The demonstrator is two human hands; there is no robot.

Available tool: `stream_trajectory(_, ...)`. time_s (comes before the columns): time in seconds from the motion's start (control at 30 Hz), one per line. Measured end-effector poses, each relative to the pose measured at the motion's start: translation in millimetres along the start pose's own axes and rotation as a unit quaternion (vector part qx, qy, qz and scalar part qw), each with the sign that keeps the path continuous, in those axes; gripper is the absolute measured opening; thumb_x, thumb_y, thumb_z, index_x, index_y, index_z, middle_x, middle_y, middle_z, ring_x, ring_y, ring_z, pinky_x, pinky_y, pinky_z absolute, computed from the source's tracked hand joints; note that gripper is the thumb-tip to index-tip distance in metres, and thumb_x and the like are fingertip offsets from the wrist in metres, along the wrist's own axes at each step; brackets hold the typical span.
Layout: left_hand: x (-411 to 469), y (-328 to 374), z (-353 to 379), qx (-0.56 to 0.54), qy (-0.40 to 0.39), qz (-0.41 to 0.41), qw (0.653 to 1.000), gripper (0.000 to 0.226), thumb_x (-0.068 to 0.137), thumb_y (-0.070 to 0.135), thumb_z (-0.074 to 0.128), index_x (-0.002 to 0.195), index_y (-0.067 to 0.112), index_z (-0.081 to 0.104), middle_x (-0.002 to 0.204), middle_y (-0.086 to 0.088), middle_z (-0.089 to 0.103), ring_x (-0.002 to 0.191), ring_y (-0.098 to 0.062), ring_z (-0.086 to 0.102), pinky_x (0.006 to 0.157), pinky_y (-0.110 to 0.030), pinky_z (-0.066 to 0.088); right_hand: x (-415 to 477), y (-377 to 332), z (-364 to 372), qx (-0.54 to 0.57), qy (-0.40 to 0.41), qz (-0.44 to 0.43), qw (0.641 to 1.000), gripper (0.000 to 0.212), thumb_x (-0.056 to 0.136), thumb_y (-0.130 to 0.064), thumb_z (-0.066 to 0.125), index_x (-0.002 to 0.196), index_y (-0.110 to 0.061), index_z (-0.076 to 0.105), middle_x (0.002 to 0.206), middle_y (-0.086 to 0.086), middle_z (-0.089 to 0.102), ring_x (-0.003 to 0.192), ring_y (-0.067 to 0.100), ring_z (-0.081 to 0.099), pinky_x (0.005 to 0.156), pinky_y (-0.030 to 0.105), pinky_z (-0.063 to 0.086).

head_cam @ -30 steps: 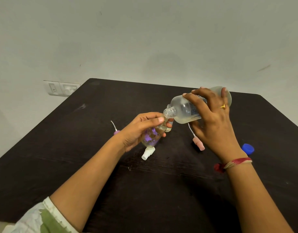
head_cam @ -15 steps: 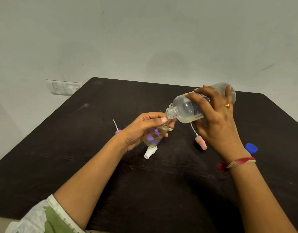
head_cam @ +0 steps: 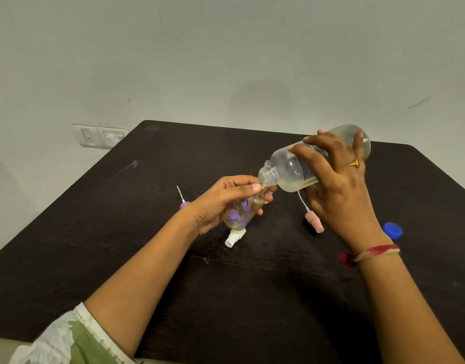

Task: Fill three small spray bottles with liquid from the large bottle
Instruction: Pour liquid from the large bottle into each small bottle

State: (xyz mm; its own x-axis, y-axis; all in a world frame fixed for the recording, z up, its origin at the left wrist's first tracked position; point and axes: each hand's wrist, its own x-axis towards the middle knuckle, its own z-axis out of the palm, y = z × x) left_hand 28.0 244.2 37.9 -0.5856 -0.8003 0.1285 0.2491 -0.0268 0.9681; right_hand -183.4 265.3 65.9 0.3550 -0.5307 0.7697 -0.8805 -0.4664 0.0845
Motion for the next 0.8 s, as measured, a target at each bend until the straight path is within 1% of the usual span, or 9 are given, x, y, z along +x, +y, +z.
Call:
stream_trajectory(0.23, 0.2, 0.4, 0.5, -0.002, -0.006, -0.003, 1.0, 0.026, 0.085, 0.014, 0.05, 0.105, 0.003, 0.062, 0.089, 0.002, 0.073, 0.075, -0.009, 0.068, 0.069, -0.022, 0.054, 0.2, -0.5, -0.5, -0.004, -0.003, 0.0, 1.0, 0.073, 0.07, 0.006, 0.074, 0.127, -0.025, 0.043, 0.127, 0.002, 0.039, 0.132, 0.025, 0.036, 0.117, 0.05, -0.001)
stream_trajectory(0.5, -0.2, 1.1, 0.8, -0.002, -0.004, -0.007, 1.0, 0.025, 0.085, 0.015, 0.051, 0.103, 0.004, 0.063, 0.088, 0.002, 0.073, 0.075, -0.008, 0.068, 0.069, -0.022, 0.054, 0.4, -1.1, 0.0, -0.012, 0.002, -0.005, 1.0, 0.073, 0.069, 0.007, 0.074, 0.127, -0.025, 0.044, 0.126, 0.002, 0.04, 0.132, 0.027, 0.038, 0.116, 0.052, 0.003)
stream_trajectory(0.67, 0.6, -0.7, 0.1, -0.002, -0.004, -0.007, 1.0, 0.023, 0.085, 0.015, 0.051, 0.101, 0.005, 0.065, 0.089, 0.001, 0.073, 0.075, -0.01, 0.067, 0.069, -0.023, 0.054, 0.5, -1.4, 0.1, -0.016, 0.007, -0.007, 1.0, 0.073, 0.068, 0.008, 0.074, 0.127, -0.024, 0.044, 0.126, 0.003, 0.04, 0.132, 0.026, 0.037, 0.117, 0.047, -0.003)
stream_trajectory(0.8, 0.4, -0.9, 0.3, 0.002, -0.006, -0.01, 1.0, 0.023, 0.085, 0.015, 0.051, 0.101, 0.004, 0.064, 0.089, 0.001, 0.073, 0.074, -0.009, 0.067, 0.068, -0.022, 0.053, 0.8, -2.0, -0.5, -0.018, 0.01, -0.01, 1.0, 0.074, 0.067, 0.009, 0.074, 0.126, -0.024, 0.044, 0.126, 0.002, 0.04, 0.132, 0.027, 0.037, 0.117, 0.047, -0.003)
